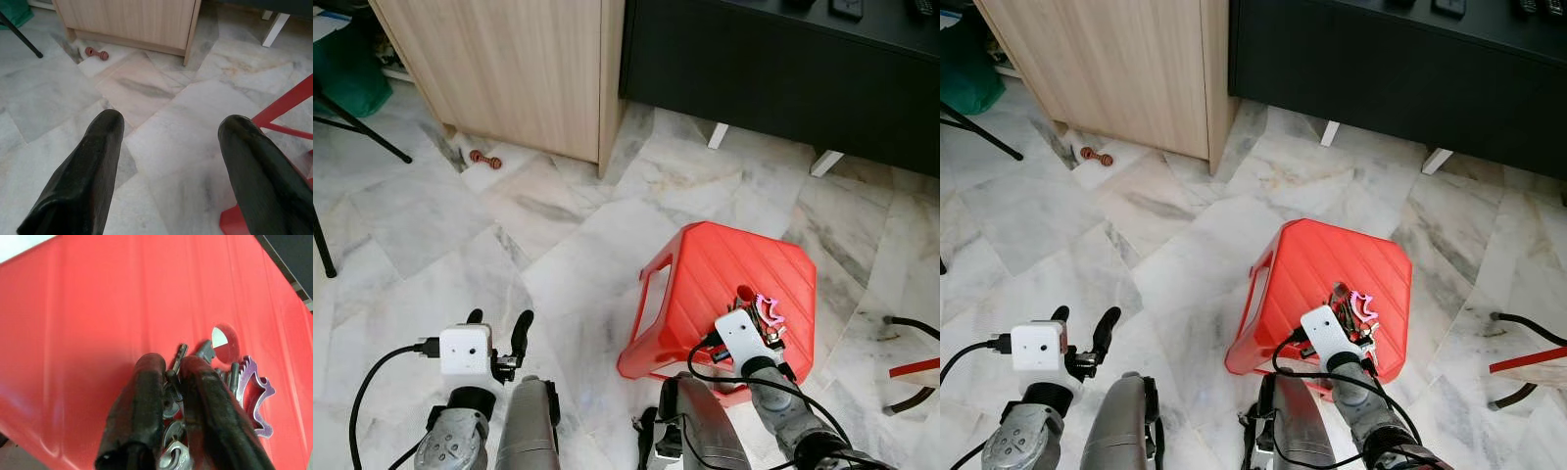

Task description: Hang keys on a hook

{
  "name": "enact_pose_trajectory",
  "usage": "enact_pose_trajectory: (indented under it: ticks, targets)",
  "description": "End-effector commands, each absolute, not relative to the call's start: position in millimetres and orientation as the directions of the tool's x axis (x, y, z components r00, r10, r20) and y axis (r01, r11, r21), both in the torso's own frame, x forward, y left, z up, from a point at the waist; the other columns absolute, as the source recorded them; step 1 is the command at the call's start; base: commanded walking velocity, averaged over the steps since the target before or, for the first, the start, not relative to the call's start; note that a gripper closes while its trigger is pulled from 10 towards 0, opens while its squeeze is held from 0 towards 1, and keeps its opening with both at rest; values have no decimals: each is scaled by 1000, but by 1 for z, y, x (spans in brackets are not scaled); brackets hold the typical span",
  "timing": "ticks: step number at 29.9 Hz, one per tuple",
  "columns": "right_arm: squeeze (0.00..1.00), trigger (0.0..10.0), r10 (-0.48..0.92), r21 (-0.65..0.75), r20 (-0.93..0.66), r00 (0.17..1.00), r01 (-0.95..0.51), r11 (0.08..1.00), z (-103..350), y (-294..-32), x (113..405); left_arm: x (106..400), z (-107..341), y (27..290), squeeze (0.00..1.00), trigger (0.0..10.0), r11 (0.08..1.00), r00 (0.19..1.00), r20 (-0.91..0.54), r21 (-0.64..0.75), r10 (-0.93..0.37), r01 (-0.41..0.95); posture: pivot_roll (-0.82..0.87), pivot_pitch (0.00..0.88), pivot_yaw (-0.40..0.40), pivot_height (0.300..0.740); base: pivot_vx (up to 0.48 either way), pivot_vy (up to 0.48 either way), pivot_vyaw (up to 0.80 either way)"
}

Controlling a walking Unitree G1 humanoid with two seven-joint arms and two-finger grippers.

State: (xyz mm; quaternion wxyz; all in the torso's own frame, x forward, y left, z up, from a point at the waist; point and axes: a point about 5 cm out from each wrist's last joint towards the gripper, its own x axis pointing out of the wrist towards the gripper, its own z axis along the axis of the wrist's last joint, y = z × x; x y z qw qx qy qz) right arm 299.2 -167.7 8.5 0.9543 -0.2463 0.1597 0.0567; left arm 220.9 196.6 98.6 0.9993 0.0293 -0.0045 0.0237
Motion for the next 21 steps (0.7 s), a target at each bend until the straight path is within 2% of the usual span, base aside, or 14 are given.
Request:
enact_pose_trajectory:
  ticks: [1,10,21]
  targets:
    - [0,0,11,-461,-354,935,-185,868,1,-174,291,216,92,196,0,10000,997,998,-20,66,51,-50,197,368,-138,639,0,0,0]
    - [0,0,-10,-428,-309,951,-130,894,8,-173,297,227,89,200,0,10000,996,999,-17,82,49,-47,204,313,-132,639,0,0,0]
    - [0,0,-25,-278,-99,995,-4,961,40,-175,312,246,70,217,0,10000,992,996,-58,110,68,-61,200,170,-111,639,0,0,0]
